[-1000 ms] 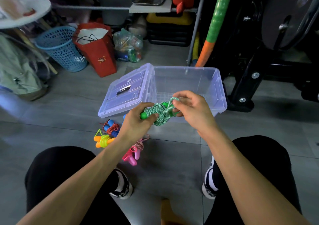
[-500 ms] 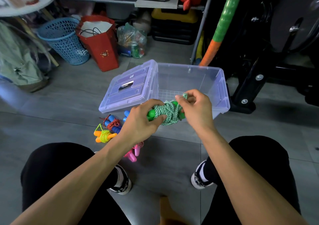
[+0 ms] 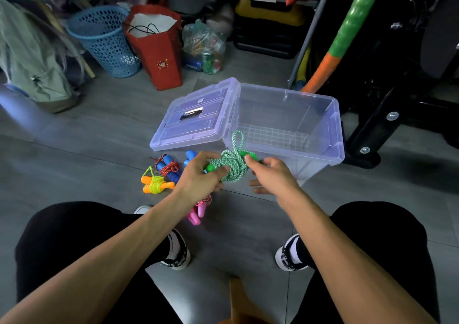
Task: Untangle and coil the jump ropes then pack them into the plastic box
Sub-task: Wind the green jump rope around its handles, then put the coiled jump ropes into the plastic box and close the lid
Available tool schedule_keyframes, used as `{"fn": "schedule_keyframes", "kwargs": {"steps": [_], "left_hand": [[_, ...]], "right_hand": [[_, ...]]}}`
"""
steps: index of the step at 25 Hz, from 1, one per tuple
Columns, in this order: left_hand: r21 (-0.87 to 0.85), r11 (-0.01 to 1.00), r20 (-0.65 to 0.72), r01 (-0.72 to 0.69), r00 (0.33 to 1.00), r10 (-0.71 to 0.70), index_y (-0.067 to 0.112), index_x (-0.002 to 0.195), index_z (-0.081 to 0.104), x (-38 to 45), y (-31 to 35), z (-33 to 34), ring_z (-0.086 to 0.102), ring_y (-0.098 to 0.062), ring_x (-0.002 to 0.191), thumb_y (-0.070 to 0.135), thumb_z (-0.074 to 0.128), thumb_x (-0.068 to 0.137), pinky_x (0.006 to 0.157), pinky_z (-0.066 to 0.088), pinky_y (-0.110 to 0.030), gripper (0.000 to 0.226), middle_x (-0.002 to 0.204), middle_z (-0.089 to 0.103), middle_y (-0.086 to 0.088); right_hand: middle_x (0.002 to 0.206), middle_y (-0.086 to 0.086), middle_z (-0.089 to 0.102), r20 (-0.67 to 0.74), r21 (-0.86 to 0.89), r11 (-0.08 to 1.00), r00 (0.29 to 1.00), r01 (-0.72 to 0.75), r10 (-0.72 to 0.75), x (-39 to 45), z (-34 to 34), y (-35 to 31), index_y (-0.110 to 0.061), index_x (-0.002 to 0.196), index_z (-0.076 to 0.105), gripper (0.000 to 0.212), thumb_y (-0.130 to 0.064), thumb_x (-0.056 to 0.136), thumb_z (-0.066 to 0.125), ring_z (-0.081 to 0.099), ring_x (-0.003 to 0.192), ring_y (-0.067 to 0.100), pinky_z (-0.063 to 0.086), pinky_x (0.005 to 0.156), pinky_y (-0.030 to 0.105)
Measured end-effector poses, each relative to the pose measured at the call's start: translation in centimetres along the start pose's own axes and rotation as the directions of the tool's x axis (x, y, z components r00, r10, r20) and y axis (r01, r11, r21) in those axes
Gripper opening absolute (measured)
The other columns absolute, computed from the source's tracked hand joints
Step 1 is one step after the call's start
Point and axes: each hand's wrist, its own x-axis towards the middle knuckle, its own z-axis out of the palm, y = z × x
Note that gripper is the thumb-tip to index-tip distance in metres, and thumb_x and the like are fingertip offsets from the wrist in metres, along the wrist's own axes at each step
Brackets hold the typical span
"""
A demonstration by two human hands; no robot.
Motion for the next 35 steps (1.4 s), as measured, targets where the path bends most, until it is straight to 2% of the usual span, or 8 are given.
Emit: {"fn": "schedule_keyframes", "kwargs": {"steps": [4, 10, 15, 21, 25, 28, 32, 35], "left_hand": [[0.03, 0.999, 0.153, -0.013, 0.988, 0.009, 0.018, 0.118, 0.056, -0.1, -1.4, -0.9, 0.062, -0.006, 0.079, 0.012, 0.071, 0.086, 0.069, 0.049, -0.015, 0.036, 0.102, 0.06, 0.002], [0.254, 0.958, 0.124, 0.137, 0.977, -0.173, 0.008, 0.092, 0.064, 2.3, -4.5, -1.7, 0.065, -0.037, 0.064, 0.02, 0.063, 0.087, 0.065, 0.051, -0.03, 0.013, 0.075, 0.07, -0.02], [0.119, 0.921, -0.022, 0.372, 0.928, -0.372, 0.015, 0.066, 0.061, 5.0, -12.2, -3.3, 0.055, -0.007, 0.039, 0.01, 0.057, 0.091, 0.045, 0.046, -0.019, 0.025, 0.043, 0.06, 0.003], [-0.194, 0.784, -0.231, 0.59, 0.749, -0.621, 0.012, 0.076, 0.059, 10.0, -23.3, -1.0, 0.052, -0.021, 0.058, 0.033, 0.065, 0.086, 0.058, 0.046, -0.032, 0.024, 0.058, 0.058, -0.002], [-0.403, 0.653, -0.243, 0.641, 0.613, -0.752, 0.012, 0.126, 0.043, 13.2, -28.0, 0.1, 0.061, -0.027, 0.094, 0.057, 0.075, 0.059, 0.074, 0.054, -0.036, 0.087, 0.111, 0.057, -0.009], [-0.264, 0.713, -0.289, 0.649, 0.652, -0.701, 0.021, 0.133, 0.035, 15.0, -30.0, 0.0, 0.06, -0.029, 0.104, 0.062, 0.077, 0.049, 0.087, 0.054, -0.047, 0.102, 0.121, 0.056, -0.009], [-0.277, 0.745, -0.296, 0.607, 0.684, -0.667, 0.022, 0.123, 0.039, 15.4, -29.9, 0.3, 0.064, -0.027, 0.095, 0.049, 0.08, 0.056, 0.084, 0.057, -0.047, 0.083, 0.108, 0.061, -0.006], [-0.425, 0.752, -0.382, 0.503, 0.654, -0.653, 0.014, 0.11, 0.051, 13.5, -27.7, 0.1, 0.068, -0.025, 0.089, 0.048, 0.077, 0.058, 0.083, 0.057, -0.047, 0.067, 0.1, 0.067, -0.007]], "right_hand": [[0.105, 0.007, 0.07, 0.117, 0.193, 0.98, 0.993, -0.035, 0.012, 1.0, 2.0, -0.1, -0.016, 0.114, 0.054, 0.039, -0.033, 0.085, 0.072, 0.072, 0.072, 0.021, 0.057, 0.055, 0.033], [0.106, 0.003, 0.063, 0.072, -0.171, 0.985, 0.996, -0.034, 0.047, 4.6, 4.0, 2.2, -0.019, 0.112, 0.049, 0.045, -0.025, 0.077, 0.076, 0.067, 0.093, 0.023, 0.061, 0.063, 0.041], [0.101, 0.005, 0.07, 0.083, -0.286, 0.954, 0.99, -0.089, 0.117, 10.1, 6.5, 7.3, -0.018, 0.104, 0.059, 0.067, -0.053, 0.049, 0.072, 0.069, 0.088, 0.023, 0.061, 0.072, 0.047], [0.107, 0.004, 0.066, 0.078, -0.155, 0.981, 0.988, -0.12, 0.133, 13.6, 9.6, 12.5, -0.024, 0.096, 0.053, 0.019, -0.026, 0.085, 0.069, 0.066, 0.098, 0.024, 0.057, 0.082, 0.054], [0.102, -0.008, 0.065, 0.125, -0.144, 0.979, 0.979, -0.143, 0.161, 15.0, 9.5, 14.2, -0.032, 0.096, 0.053, 0.022, -0.036, 0.08, 0.068, 0.066, 0.102, 0.021, 0.054, 0.088, 0.056], [0.102, -0.012, 0.064, 0.127, -0.157, 0.981, 0.983, -0.113, 0.134, 15.9, 9.6, 13.4, -0.035, 0.101, 0.055, 0.029, -0.04, 0.076, 0.068, 0.065, 0.104, 0.019, 0.053, 0.09, 0.054], [0.122, -0.005, 0.061, 0.163, -0.175, 0.983, 0.983, -0.05, 0.079, 16.0, 10.4, 13.1, -0.033, 0.133, 0.047, 0.061, -0.043, 0.076, 0.066, 0.059, 0.115, 0.018, 0.049, 0.099, 0.045], [0.114, 0.0, 0.067, 0.161, -0.12, 0.992, 0.985, -0.04, 0.059, 15.1, 10.0, 13.6, -0.037, 0.114, 0.059, 0.059, -0.058, 0.06, 0.067, 0.066, 0.104, 0.021, 0.054, 0.091, 0.051]]}}
